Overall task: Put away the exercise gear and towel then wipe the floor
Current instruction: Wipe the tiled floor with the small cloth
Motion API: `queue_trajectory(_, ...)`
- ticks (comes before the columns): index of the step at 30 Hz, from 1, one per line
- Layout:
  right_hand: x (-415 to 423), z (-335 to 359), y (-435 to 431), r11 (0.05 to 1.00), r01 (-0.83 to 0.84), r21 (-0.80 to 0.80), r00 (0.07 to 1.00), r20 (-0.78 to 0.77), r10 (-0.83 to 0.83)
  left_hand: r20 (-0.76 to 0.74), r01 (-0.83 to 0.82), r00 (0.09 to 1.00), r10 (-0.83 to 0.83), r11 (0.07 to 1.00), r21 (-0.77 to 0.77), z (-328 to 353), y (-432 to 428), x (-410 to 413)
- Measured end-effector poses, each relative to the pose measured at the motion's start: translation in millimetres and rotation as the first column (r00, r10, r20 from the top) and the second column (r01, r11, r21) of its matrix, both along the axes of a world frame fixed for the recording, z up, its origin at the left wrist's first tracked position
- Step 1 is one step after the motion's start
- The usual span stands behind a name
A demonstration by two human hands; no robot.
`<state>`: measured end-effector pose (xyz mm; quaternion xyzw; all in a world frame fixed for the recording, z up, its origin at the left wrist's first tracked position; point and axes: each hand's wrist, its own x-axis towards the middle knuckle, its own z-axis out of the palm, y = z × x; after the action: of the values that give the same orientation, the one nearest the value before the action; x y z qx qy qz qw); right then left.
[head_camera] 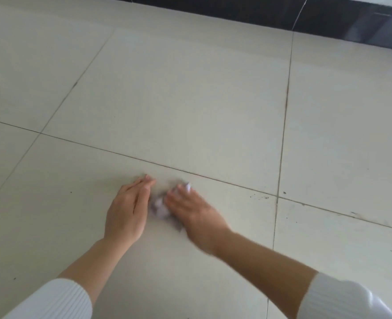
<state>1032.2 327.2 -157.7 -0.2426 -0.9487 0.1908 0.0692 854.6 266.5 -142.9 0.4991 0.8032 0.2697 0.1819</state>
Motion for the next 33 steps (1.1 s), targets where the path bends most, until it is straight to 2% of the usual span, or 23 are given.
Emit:
queue_trajectory(3,26,-3,-26,0.932,-0.353,-0.087,0.933,0.040,0.357,-0.186,0.062,0.980,-0.065,0.998,-0.022,2,12,-4)
queue_trajectory(5,38,-3,-11,0.892,-0.448,-0.064,0.890,0.060,0.451,-0.231,0.142,0.959,-0.164,0.984,-0.109,-5,23,-11)
queue_trajectory(6,43,-4,4,0.904,-0.425,-0.038,0.901,0.073,0.427,-0.250,0.164,0.947,-0.200,0.974,-0.157,-10,30,-14)
queue_trajectory(7,48,-5,21,0.935,-0.354,-0.013,0.932,0.075,0.354,-0.269,0.174,0.937,-0.224,0.965,-0.197,-13,37,-15)
queue_trajectory(9,59,-6,62,0.996,-0.089,0.029,0.995,0.052,0.088,-0.301,0.175,0.921,-0.248,0.953,-0.249,-19,53,-17)
queue_trajectory(11,77,-5,105,0.959,0.278,0.061,0.960,0.027,-0.280,-0.315,0.180,0.911,-0.266,0.944,-0.276,-22,72,-21)
queue_trajectory(13,99,0,148,0.814,0.577,0.068,0.813,0.049,-0.581,-0.330,0.195,0.900,-0.283,0.941,-0.275,-26,96,-27)
queue_trajectory(15,123,5,180,0.628,0.773,0.093,0.611,0.161,-0.775,-0.356,0.204,0.889,-0.288,0.946,-0.253,-30,125,-35)
queue_trajectory(17,133,8,199,0.482,0.871,0.096,0.443,0.269,-0.855,-0.357,0.196,0.893,-0.273,0.951,-0.238,-34,158,-45)
queue_trajectory(19,116,5,204,0.410,0.911,0.040,0.386,0.264,-0.884,-0.365,0.201,0.891,-0.270,0.956,-0.215,-38,185,-57)
queue_trajectory(21,84,-1,191,0.435,0.900,-0.015,0.430,0.179,-0.885,-0.389,0.220,0.878,-0.277,0.958,-0.186,-41,197,-64)
queue_trajectory(25,11,-5,123,0.719,0.693,-0.052,0.721,0.045,-0.691,-0.360,0.223,0.897,-0.257,0.966,-0.131,-38,197,-64)
queue_trajectory(28,-16,3,69,0.886,0.464,-0.019,0.883,0.091,-0.460,-0.352,0.217,0.899,-0.260,0.964,-0.155,-35,197,-63)
queue_trajectory(30,-15,9,56,0.964,0.267,-0.006,0.953,0.153,-0.263,-0.344,0.221,0.897,-0.277,0.956,-0.195,-32,197,-63)
queue_trajectory(33,0,13,74,0.996,0.080,0.050,0.975,0.206,-0.089,-0.339,0.216,0.897,-0.283,0.951,-0.220,-27,198,-62)
